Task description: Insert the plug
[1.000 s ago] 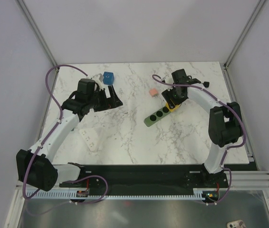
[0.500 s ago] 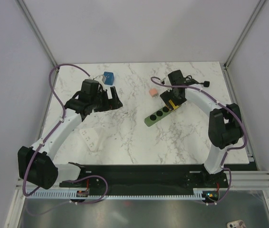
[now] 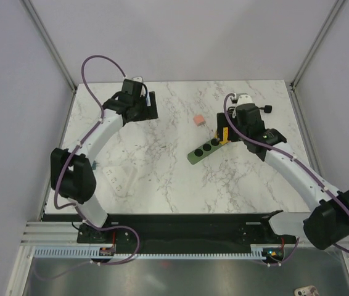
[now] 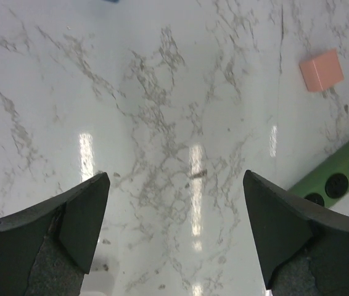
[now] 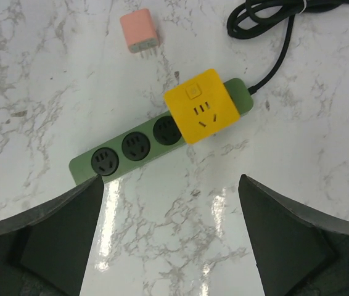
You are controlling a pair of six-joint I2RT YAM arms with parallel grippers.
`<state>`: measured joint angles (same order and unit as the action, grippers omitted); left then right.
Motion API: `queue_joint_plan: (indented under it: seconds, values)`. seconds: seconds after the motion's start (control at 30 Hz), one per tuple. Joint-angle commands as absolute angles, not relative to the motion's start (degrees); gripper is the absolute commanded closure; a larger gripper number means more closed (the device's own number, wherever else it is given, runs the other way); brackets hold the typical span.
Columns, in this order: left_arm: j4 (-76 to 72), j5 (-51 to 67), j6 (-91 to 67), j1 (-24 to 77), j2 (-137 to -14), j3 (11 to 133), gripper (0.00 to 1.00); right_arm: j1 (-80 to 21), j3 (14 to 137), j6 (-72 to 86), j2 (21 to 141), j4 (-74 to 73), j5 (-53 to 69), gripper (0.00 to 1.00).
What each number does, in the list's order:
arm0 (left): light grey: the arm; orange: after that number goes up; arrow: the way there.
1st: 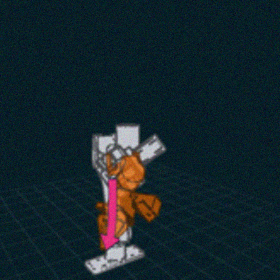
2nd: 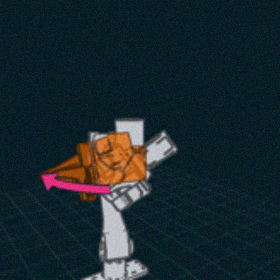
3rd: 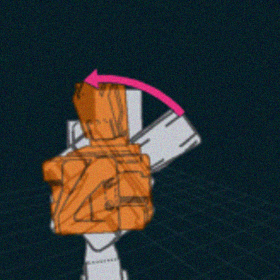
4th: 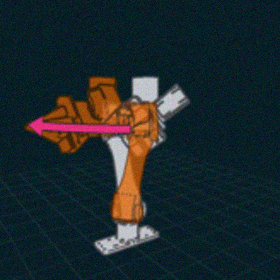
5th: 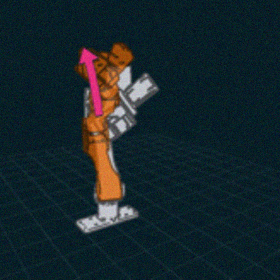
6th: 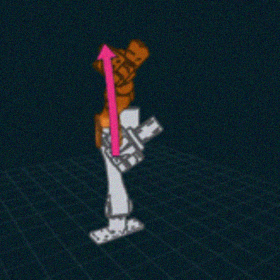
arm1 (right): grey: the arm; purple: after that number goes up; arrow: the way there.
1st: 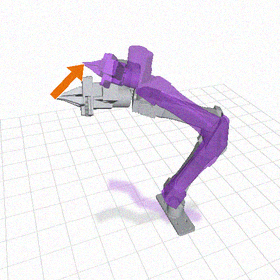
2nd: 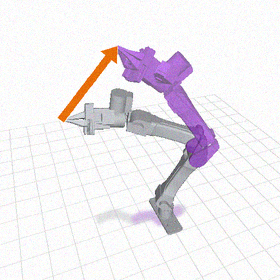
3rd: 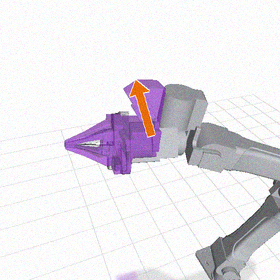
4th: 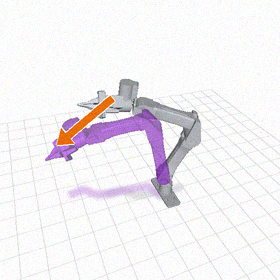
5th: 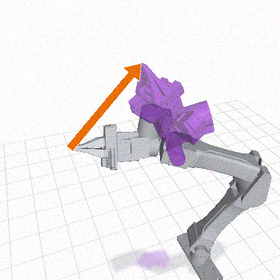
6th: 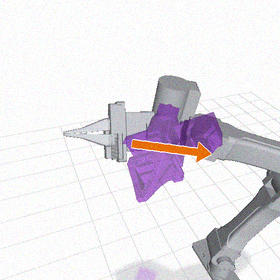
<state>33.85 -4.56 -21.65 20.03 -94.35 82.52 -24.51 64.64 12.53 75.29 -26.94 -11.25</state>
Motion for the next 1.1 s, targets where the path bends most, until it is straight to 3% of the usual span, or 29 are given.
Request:
queue_joint_plan:
  seconds: [0.0,0.27,0.63,0.87,1.03,1.07]
  values:
    - [33.6,-13.6,-16.2,18.5,-102.2,90.3,0.04,-24.7,59.3,19.9,68.8,-19.2,-5.2,0.02]
    - [33.7,-13.8,-8.6,15.8,-123.6,110.4,0.05,-24.7,51.2,21.5,59.2,-11.2,-3.1,0.02]
    - [33.7,-9.0,-4.5,12.1,-136.7,126.9,0.03,-24.6,52.0,21.0,59.3,-10.9,-2.1,0.02]
    - [33.5,-3.1,-3.9,9.9,-141.1,130.5,0.05,-24.7,50.7,20.3,60.8,-10.4,-3.8,0.02]
    - [33.3,-1.7,-2.0,9.8,-142.1,132.1,0.17,-24.7,50.5,20.2,61.9,-9.8,-4.0,0.02]
    - [33.2,-2.3,-1.9,9.8,-142.0,132.2,0.28,-24.7,50.5,20.2,62.0,-9.8,-4.0,0.02]
